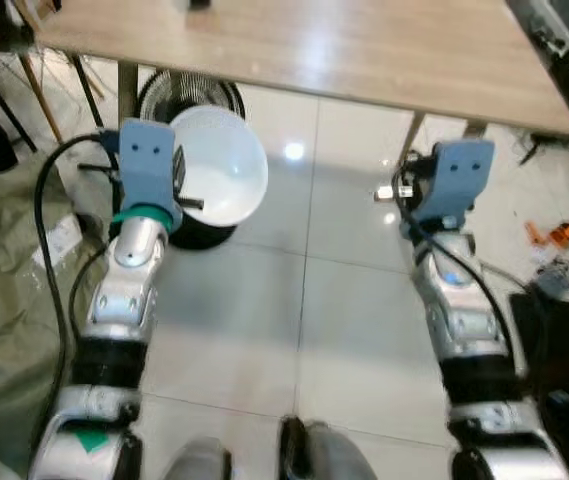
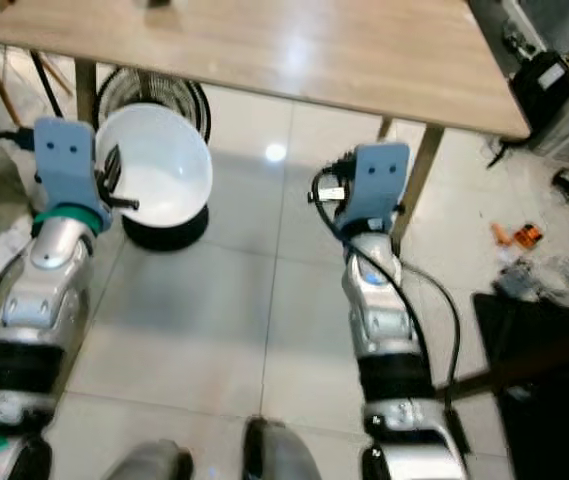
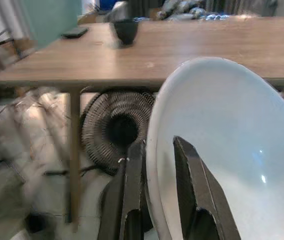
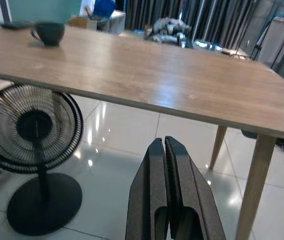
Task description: Setting the table
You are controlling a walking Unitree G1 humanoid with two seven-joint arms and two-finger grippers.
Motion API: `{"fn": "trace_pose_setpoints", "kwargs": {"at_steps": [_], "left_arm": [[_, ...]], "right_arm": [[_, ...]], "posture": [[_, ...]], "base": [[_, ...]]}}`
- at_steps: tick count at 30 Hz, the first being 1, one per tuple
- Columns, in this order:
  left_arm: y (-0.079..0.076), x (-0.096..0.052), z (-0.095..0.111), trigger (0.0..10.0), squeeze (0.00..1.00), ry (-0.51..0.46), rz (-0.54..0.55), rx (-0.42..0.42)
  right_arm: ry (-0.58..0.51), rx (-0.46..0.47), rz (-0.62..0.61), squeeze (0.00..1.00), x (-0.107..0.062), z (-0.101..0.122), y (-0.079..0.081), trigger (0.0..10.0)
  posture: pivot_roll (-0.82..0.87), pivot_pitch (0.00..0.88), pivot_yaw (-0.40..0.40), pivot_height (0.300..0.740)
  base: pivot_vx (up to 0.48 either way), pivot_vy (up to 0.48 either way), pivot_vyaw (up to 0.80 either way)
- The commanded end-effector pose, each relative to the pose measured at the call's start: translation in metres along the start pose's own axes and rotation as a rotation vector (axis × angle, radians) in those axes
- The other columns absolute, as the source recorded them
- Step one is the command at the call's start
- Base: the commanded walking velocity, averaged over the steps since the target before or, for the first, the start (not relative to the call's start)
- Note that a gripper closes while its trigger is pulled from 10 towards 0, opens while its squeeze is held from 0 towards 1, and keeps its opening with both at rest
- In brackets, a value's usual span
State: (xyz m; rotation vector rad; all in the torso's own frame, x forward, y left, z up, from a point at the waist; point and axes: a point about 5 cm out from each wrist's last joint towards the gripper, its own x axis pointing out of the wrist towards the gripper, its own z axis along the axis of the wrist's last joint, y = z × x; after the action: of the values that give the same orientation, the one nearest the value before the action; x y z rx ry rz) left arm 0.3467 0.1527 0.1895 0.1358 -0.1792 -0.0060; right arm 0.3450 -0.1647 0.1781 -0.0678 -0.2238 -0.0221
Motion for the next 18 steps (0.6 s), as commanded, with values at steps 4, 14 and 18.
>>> {"fn": "trace_pose_setpoints", "kwargs": {"at_steps": [4, 14, 18], "left_arm": [[0.007, -0.003, -0.005, 10.0, 0.0, 0.016, 0.024, 0.018], [-0.01, 0.007, -0.001, 10.0, 0.0, 0.01, -0.048, 0.01], [-0.016, 0.011, 0.002, 10.0, 0.0, 0.007, -0.08, 0.009]], "right_arm": [[-0.027, 0.013, 0.027, 0.0, 0.007, 0.007, 0.007, 10.0], [-0.06, -0.019, -0.052, 0.0, -0.002, 0.011, -0.014, 10.0], [-0.074, -0.03, -0.095, 0.0, -0.006, 0.012, -0.022, 10.0]], "posture": [[0.2, 0.065, -0.047, 0.74], [0.14, 0.063, 0.013, 0.74], [0.14, 0.052, 0.044, 0.74]], "base": [[0.48, 0.0, 0.0], [0.48, 0.0, 0.0], [0.48, 0.0, 0.0]]}}
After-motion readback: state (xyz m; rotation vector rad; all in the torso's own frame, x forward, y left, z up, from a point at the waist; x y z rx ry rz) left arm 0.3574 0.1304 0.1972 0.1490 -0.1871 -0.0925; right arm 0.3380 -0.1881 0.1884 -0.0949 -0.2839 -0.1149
